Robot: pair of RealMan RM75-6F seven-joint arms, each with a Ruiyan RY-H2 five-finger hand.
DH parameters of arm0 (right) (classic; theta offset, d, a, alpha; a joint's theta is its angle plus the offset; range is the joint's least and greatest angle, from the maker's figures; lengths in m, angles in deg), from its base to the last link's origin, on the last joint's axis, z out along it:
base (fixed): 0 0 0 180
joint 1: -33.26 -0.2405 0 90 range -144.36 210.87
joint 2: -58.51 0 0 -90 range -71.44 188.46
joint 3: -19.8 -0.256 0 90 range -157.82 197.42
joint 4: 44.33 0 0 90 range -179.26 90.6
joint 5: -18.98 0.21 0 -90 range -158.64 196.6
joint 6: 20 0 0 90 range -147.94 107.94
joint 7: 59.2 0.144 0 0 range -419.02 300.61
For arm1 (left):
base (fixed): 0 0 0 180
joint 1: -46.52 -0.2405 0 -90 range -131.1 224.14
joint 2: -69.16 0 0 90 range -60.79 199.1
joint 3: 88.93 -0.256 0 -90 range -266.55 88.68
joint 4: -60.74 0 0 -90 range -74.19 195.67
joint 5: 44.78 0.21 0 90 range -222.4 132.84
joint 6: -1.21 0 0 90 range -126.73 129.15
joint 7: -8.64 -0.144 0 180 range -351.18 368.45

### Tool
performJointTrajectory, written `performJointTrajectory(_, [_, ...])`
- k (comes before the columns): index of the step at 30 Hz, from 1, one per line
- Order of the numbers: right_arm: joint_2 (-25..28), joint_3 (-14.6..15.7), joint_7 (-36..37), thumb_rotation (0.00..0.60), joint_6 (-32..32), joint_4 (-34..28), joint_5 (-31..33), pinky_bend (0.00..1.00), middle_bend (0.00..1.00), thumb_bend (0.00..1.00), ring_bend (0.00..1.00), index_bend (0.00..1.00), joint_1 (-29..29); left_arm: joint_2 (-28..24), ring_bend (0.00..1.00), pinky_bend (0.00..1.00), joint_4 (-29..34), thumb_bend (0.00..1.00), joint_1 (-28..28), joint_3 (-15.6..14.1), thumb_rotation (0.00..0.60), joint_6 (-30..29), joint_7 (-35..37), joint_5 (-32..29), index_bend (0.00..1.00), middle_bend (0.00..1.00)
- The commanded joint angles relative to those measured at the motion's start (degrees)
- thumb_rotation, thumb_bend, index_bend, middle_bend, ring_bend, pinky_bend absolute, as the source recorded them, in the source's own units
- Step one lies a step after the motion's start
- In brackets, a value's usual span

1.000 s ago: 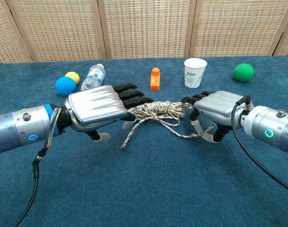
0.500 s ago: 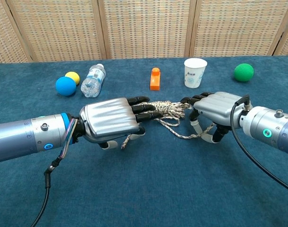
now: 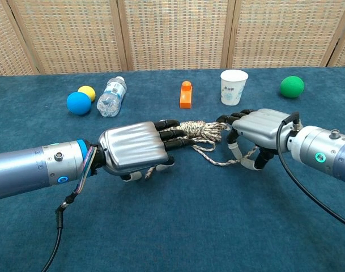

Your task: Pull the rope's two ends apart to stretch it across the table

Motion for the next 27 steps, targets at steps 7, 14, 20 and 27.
performJointTrajectory(7, [-0.28, 0.15, 0.83, 0.600, -0.16, 0.57, -0.17, 0.00, 0.00, 0.53, 0.00, 0.67, 0.15, 0.69, 0.00, 0.00, 0.45, 0.31, 0.43, 0.24, 0.600, 0.55, -1.49, -1.38, 0.53, 0.00])
performJointTrajectory(14, [-0.41, 0.15, 1.19, 0.600, -0.08, 0.91, -0.39, 0.00, 0.00, 0.53, 0.00, 0.67, 0.23, 1.15, 0.00, 0.00, 0.35, 0.31, 0.43, -0.15, 0.600, 0.80, -2.42, -2.03, 0.55, 0.00])
performJointTrajectory(20, [-0.29, 0.10, 1.18, 0.600, -0.07, 0.83, -0.38, 0.00, 0.00, 0.53, 0.00, 0.67, 0.27, 1.43, 0.00, 0.00, -0.16, 0.31, 0.45, -0.45, 0.600, 0.55, -2.21, -2.38, 0.56, 0.00])
performJointTrajectory(27, [-0.33, 0.12, 1.19, 0.600, -0.17, 0.87, -0.39, 0.00, 0.00, 0.53, 0.00, 0.67, 0.27, 2.17, 0.00, 0.00, -0.76, 0.36, 0.49, -0.72, 0.600, 0.42, -1.76, -2.69, 0.57, 0.00])
